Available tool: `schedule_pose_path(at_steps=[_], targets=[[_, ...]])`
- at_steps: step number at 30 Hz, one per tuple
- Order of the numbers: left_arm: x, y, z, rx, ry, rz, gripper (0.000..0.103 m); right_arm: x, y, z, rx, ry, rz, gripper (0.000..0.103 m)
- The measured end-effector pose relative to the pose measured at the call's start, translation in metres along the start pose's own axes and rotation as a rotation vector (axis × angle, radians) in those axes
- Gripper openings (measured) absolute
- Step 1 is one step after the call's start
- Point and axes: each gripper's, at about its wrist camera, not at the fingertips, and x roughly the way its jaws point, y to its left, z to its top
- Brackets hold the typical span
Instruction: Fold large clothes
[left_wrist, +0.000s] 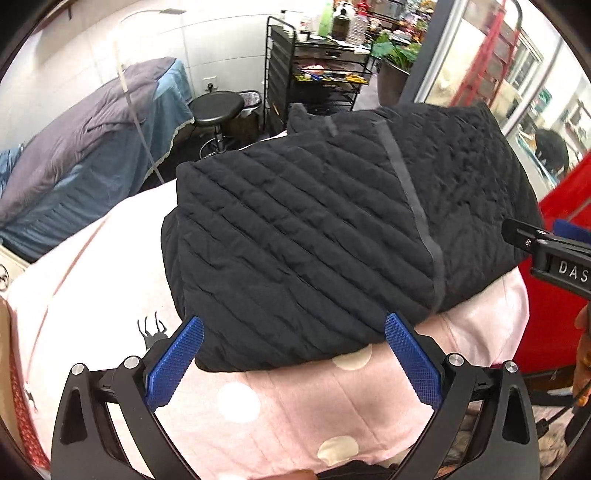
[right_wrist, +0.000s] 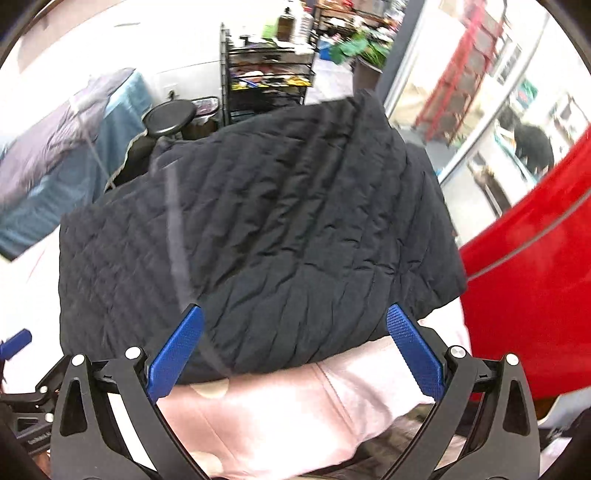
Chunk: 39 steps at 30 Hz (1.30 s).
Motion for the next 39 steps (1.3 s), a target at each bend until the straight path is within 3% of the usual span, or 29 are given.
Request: schedule_pose_path(at_steps=[3, 12, 19, 39], targets=[[0.001, -0.007, -0.005, 0.035, 0.018, 0.006, 0.096, -0.009, 0.008, -0.004, -0.066, -0.01, -0.036, 0.097], [-0.007, -0.021, -0.019, 0.096, 0.027, 0.028, 0.096, -0.007, 0.021, -0.002, -0.114, -0.001, -0.028, 0.097], [-0.008, -0.017, -0.018, 0.091, 0.014, 0.071, 0.096, -0.006, 0.024, -0.002, -0.125, 0.005, -0.024, 0.097], [-0.004, -0.014, -0.018, 0.086, 0.031, 0.088, 0.096, 0.005, 0.026, -0.002, -0.131, 0.025, -0.006, 0.097]])
